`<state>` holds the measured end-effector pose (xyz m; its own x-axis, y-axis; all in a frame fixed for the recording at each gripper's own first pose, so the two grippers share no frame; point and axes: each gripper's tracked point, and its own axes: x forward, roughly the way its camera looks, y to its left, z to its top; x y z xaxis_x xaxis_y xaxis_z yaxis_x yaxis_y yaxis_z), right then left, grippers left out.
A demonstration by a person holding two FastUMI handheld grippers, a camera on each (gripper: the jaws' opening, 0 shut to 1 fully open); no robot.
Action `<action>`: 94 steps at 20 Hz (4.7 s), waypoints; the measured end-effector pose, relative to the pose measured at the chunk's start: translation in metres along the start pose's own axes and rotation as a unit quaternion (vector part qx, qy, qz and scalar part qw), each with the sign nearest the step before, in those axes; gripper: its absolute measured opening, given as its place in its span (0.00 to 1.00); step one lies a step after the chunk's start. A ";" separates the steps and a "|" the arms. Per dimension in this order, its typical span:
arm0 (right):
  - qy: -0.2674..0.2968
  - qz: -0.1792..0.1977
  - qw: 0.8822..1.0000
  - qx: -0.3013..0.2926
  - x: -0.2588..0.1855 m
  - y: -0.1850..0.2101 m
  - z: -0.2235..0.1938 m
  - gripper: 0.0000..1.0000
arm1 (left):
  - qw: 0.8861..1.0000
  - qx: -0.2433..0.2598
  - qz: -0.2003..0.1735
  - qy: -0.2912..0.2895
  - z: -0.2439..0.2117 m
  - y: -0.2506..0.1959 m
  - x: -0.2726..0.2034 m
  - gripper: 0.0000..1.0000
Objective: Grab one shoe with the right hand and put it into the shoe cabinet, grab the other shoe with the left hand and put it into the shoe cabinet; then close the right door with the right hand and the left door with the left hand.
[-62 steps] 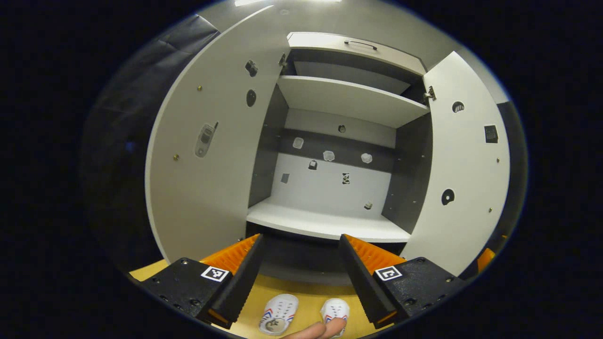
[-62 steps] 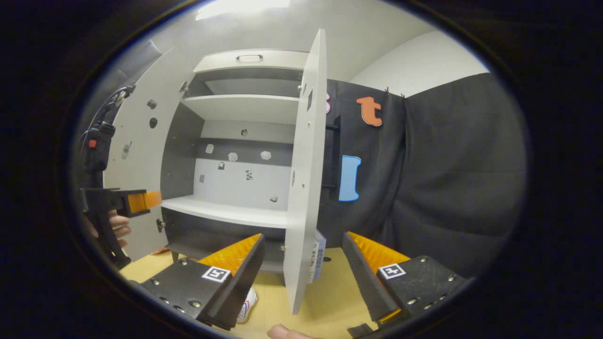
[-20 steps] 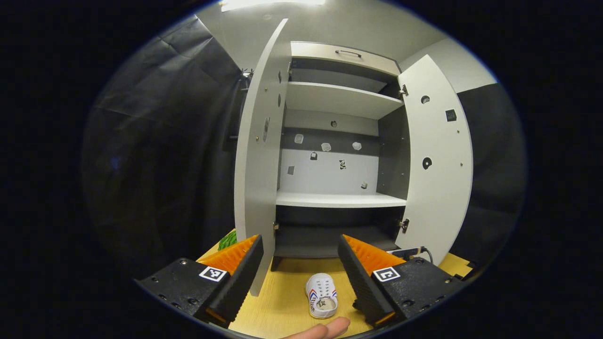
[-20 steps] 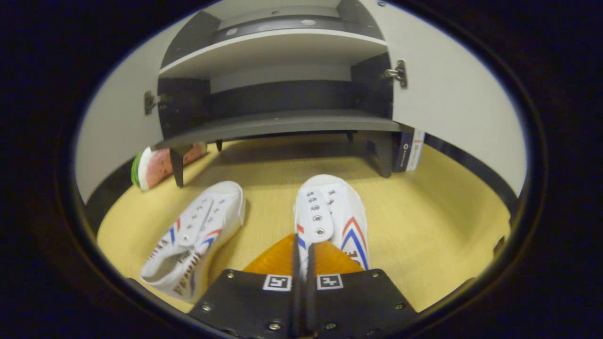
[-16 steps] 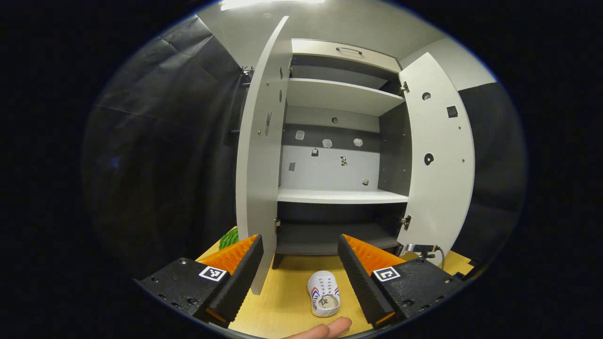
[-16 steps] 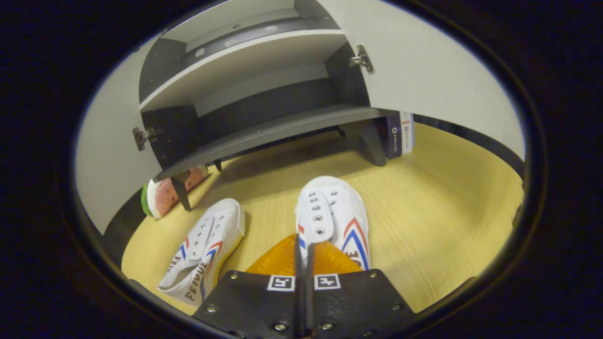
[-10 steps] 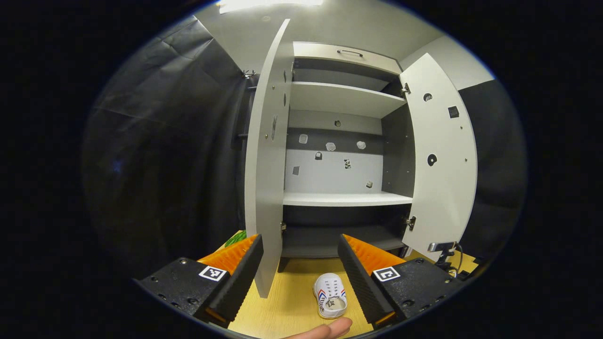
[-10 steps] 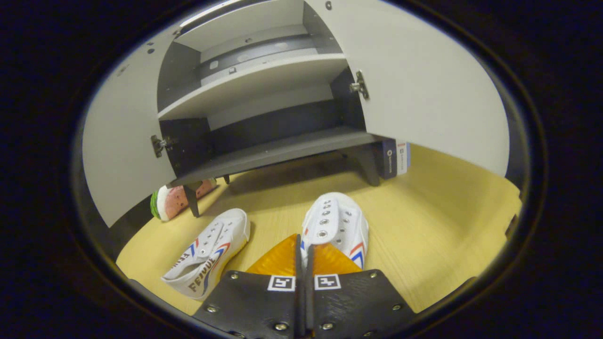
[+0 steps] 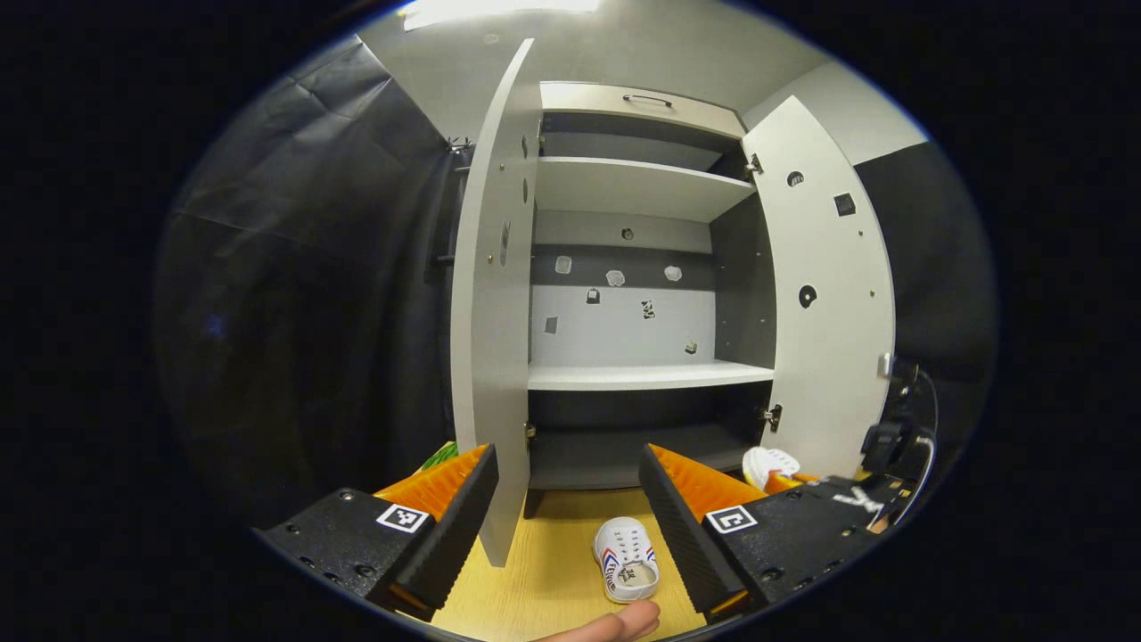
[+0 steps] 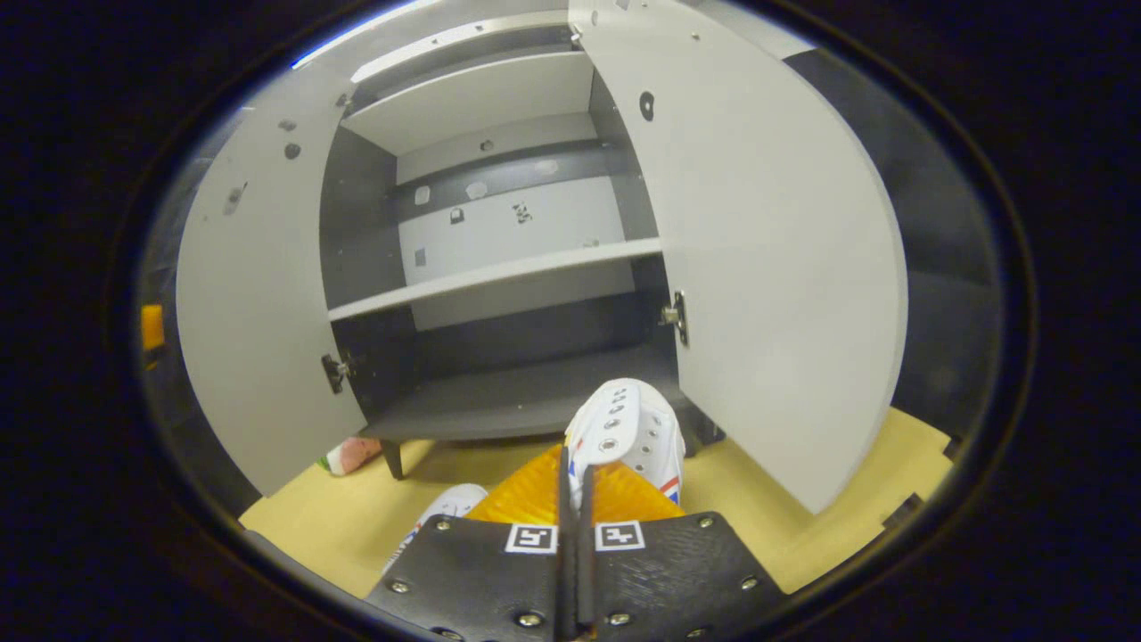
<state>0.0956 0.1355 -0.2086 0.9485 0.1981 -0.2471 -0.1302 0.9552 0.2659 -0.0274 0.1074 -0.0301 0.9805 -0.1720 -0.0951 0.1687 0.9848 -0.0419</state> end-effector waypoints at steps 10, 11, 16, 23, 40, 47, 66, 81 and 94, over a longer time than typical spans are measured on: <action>-0.063 0.020 0.997 -0.049 0.003 0.030 0.164 0.01 | 1.000 0.015 -0.015 -0.012 0.024 -0.009 0.026 0.97; -0.068 0.024 0.996 -0.057 0.007 0.037 0.180 0.01 | 1.000 0.017 -0.016 -0.015 0.028 -0.009 0.031 0.97; -0.080 0.041 0.991 -0.097 0.050 0.069 0.237 0.01 | 0.999 -0.011 -0.029 -0.012 0.025 -0.015 0.052 0.97; -0.063 0.048 0.986 -0.149 0.156 0.095 0.265 0.02 | 0.999 -0.032 -0.044 -0.003 0.007 -0.013 0.072 0.97; 0.039 0.004 0.969 -0.243 0.295 0.070 0.201 0.27 | 0.998 -0.029 -0.062 0.003 -0.013 -0.020 0.092 0.97; -0.024 -0.015 0.978 -0.208 0.222 0.069 0.227 0.99 | 0.999 -0.011 -0.034 0.020 -0.021 -0.010 0.097 0.94; -0.105 -0.023 0.988 -0.114 -0.050 0.036 0.119 0.99 | 0.970 -0.021 -0.061 0.235 -0.222 -0.038 0.085 0.98; -0.147 0.041 0.986 -0.066 -0.102 0.043 0.097 0.98 | 0.919 -0.046 -0.103 0.378 -0.327 -0.056 0.093 0.79; -0.121 0.035 0.991 -0.052 -0.089 0.022 0.074 0.98 | 0.946 -0.032 -0.090 0.310 -0.293 -0.049 0.093 0.02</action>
<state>0.0292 0.1227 -0.1118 0.9760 0.2178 0.0015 -0.2148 0.9612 0.1730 0.0257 0.0360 -0.3283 0.6850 -0.3376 -0.6456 0.3016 0.9381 -0.1706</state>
